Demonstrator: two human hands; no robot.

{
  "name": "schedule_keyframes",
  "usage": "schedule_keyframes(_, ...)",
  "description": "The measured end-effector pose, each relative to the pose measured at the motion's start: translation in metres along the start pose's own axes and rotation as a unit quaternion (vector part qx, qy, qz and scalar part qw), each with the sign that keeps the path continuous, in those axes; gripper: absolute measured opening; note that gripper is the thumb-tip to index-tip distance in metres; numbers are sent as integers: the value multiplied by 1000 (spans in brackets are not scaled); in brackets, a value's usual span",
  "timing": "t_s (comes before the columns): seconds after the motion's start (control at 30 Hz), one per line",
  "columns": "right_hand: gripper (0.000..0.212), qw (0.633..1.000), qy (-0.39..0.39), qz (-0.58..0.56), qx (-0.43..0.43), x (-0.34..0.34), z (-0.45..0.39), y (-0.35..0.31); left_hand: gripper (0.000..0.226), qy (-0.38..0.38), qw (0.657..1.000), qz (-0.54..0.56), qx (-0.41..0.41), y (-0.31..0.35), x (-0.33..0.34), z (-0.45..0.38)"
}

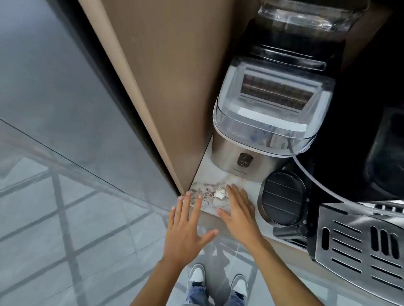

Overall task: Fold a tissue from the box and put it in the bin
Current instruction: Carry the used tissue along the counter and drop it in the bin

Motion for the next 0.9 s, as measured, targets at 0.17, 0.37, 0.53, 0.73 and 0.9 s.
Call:
schedule_keyframes(0.17,63,1000,18,16,-7,2,-18,-4,95,10,1000,4,-12,0,5,-6)
schedule_keyframes(0.37,58,994,68,79,-21,1,-29,-8,92,4,1000,10,-19,-1,6,-14)
schedule_keyframes(0.53,42,995,90,50,-5,1,-37,-7,92,-1,1000,10,-28,-3,7,-15)
schedule_keyframes(0.73,25,985,88,-140,44,-1,-35,3,92,-13,1000,14,-19,-2,10,-16)
schedule_keyframes(0.9,13,950,98,-283,85,-13,-19,9,91,-29,1000,1,1,3,17,-16)
Point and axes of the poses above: each hand's wrist, its own z-axis away from the middle knuckle, its own x-axis out of the palm, y = z × x, the point moved 5 cm from there along -z, towards the middle knuckle, and after that the axes turned 3 degrees about z, right-handed, at the moved point
